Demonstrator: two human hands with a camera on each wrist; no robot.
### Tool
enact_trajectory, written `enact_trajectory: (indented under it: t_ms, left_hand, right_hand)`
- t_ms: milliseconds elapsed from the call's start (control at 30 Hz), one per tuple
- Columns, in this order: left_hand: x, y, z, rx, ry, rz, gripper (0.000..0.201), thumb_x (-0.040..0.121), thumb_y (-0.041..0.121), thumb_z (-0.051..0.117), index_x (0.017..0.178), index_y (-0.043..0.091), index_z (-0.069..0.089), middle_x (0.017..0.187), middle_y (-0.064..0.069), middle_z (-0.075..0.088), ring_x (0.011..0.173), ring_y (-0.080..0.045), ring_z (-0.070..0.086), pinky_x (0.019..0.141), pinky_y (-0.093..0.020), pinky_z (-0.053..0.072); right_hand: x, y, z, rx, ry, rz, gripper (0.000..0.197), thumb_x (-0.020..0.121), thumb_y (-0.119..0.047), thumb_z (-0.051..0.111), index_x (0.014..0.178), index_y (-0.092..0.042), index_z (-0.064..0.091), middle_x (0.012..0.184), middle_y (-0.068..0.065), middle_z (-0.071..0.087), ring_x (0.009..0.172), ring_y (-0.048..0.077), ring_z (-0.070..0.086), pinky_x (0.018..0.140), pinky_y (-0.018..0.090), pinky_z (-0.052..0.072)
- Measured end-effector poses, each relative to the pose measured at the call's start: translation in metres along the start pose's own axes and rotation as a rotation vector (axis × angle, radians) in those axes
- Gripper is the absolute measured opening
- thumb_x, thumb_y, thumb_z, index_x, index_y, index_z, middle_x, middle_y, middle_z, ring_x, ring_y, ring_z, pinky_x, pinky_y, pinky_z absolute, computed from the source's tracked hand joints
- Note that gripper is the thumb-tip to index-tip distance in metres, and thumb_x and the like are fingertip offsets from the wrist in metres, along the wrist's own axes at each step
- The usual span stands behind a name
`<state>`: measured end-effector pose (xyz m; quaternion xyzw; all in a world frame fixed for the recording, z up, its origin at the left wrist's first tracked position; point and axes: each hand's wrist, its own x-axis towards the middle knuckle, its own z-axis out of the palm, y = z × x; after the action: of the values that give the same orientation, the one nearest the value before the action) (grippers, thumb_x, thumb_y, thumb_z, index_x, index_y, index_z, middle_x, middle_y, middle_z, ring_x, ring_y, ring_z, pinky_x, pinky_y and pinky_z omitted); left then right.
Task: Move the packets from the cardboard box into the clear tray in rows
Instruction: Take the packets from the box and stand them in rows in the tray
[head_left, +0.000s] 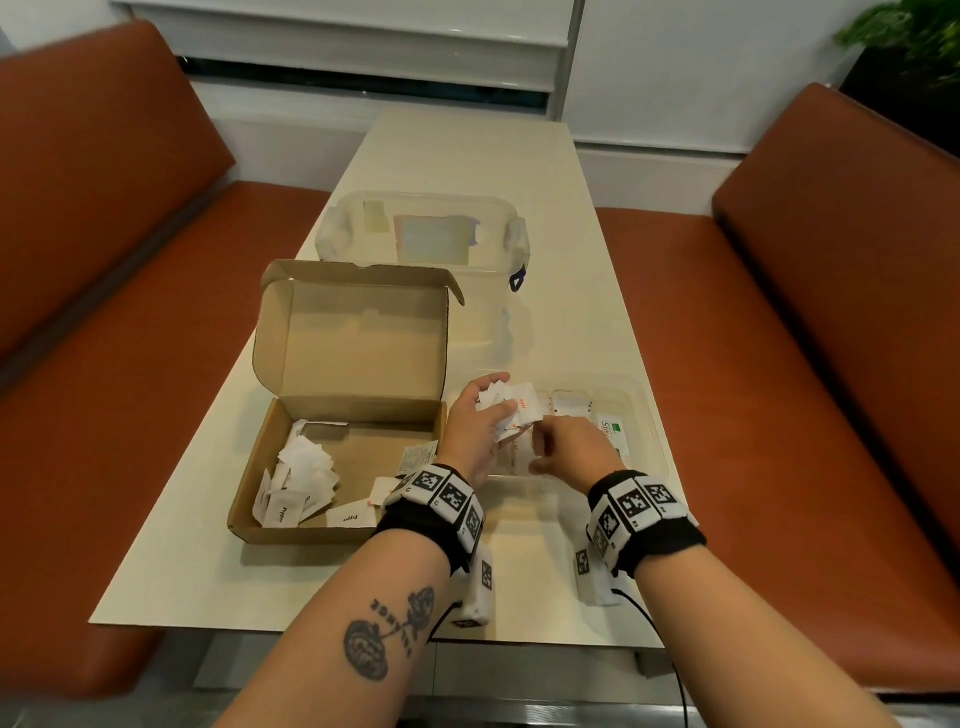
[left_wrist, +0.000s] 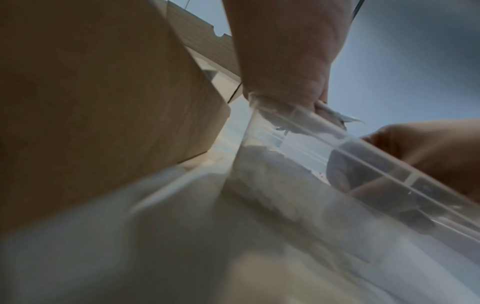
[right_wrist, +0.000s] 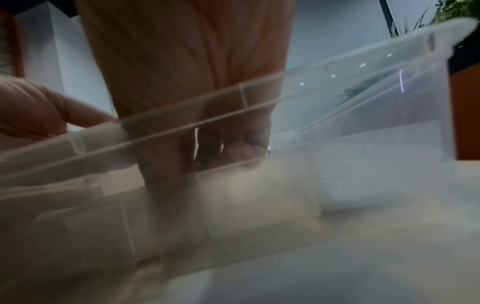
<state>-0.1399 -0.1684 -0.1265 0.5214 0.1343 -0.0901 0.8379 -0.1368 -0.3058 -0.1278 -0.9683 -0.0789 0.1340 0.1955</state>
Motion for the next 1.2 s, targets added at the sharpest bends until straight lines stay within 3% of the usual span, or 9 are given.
enact_trajectory:
  t_ms: [267,367,467,533,600,833,967,1067,1200]
  left_hand:
    - [0.003,-0.002,-0.001,0.021,-0.005,0.002,0.033,0.089,-0.008,0.056,0.106,0.020,0.061,0.119,-0.016,0.053,0.086,-0.025,0.064,0.070,-0.035,0.055]
    - [0.003,-0.003,-0.001,0.033,-0.006,0.010,0.033,0.089,-0.007,0.056,0.105,0.021,0.061,0.116,-0.016,0.054,0.083,-0.024,0.065,0.066,-0.034,0.055]
    - [0.002,-0.003,-0.001,0.033,-0.010,0.009,0.034,0.089,-0.007,0.056,0.105,0.023,0.062,0.118,-0.016,0.054,0.086,-0.024,0.065,0.071,-0.037,0.055]
    - [0.002,-0.003,-0.001,0.040,-0.014,0.008,0.034,0.089,-0.006,0.056,0.105,0.023,0.062,0.123,-0.018,0.053,0.091,-0.027,0.064,0.077,-0.040,0.055]
    - [0.001,-0.003,-0.001,0.044,-0.015,0.009,0.034,0.089,-0.006,0.056,0.106,0.023,0.062,0.127,-0.022,0.051,0.094,-0.029,0.062,0.080,-0.042,0.054]
    - [0.002,-0.002,-0.001,0.049,-0.010,0.015,0.034,0.088,-0.008,0.056,0.104,0.022,0.062,0.109,-0.014,0.057,0.090,-0.029,0.062,0.083,-0.047,0.053]
    - [0.001,-0.003,0.000,0.072,-0.005,0.031,0.034,0.088,-0.008,0.056,0.104,0.022,0.062,0.111,-0.016,0.057,0.092,-0.030,0.061,0.083,-0.048,0.052]
    - [0.002,-0.003,0.000,0.072,-0.001,0.037,0.033,0.088,-0.007,0.057,0.102,0.023,0.062,0.112,-0.017,0.057,0.094,-0.030,0.060,0.077,-0.042,0.053]
    - [0.003,-0.003,-0.001,0.079,-0.003,0.035,0.034,0.089,-0.007,0.055,0.100,0.024,0.063,0.117,-0.018,0.057,0.093,-0.030,0.061,0.083,-0.047,0.052]
  right_hand:
    - [0.001,-0.004,0.001,0.068,0.021,0.050,0.028,0.073,-0.014,0.075,0.068,-0.020,0.047,0.073,0.001,0.057,0.069,0.018,0.053,0.067,0.032,0.046]
    - [0.000,-0.002,-0.003,0.298,0.207,0.077,0.005,0.086,-0.012,0.062,0.084,-0.015,0.058,0.079,0.002,0.061,0.072,0.016,0.055,0.065,0.025,0.041]
    - [0.001,-0.007,-0.014,0.576,0.364,0.111,0.022,0.095,-0.024,0.052,0.086,-0.010,0.066,0.078,0.004,0.067,0.066,0.011,0.055,0.063,0.022,0.039]
    - [0.001,-0.012,-0.019,0.629,0.341,0.097,0.021,0.089,-0.031,0.061,0.082,-0.011,0.066,0.072,0.001,0.066,0.060,0.005,0.053,0.059,0.015,0.041]
    - [0.001,-0.014,-0.021,0.630,0.308,0.086,0.014,0.080,-0.023,0.072,0.084,-0.012,0.065,0.071,0.001,0.066,0.061,0.004,0.055,0.053,0.006,0.039]
    - [0.001,-0.005,-0.026,0.762,0.322,0.123,0.007,0.075,-0.009,0.075,0.077,-0.012,0.069,0.065,-0.002,0.064,0.058,0.005,0.053,0.058,0.017,0.040]
    - [-0.001,-0.007,-0.026,0.763,0.274,0.126,0.017,0.073,-0.018,0.079,0.079,-0.011,0.064,0.065,0.000,0.061,0.053,0.006,0.048,0.052,0.019,0.038]
    - [-0.001,-0.011,-0.022,0.744,0.231,0.140,0.028,0.069,-0.012,0.082,0.083,-0.010,0.059,0.065,0.003,0.055,0.053,0.010,0.046,0.052,0.022,0.038]
    - [0.000,-0.007,-0.024,0.845,0.310,0.176,0.019,0.071,-0.006,0.079,0.080,-0.009,0.062,0.064,0.002,0.058,0.050,0.008,0.047,0.050,0.019,0.039]
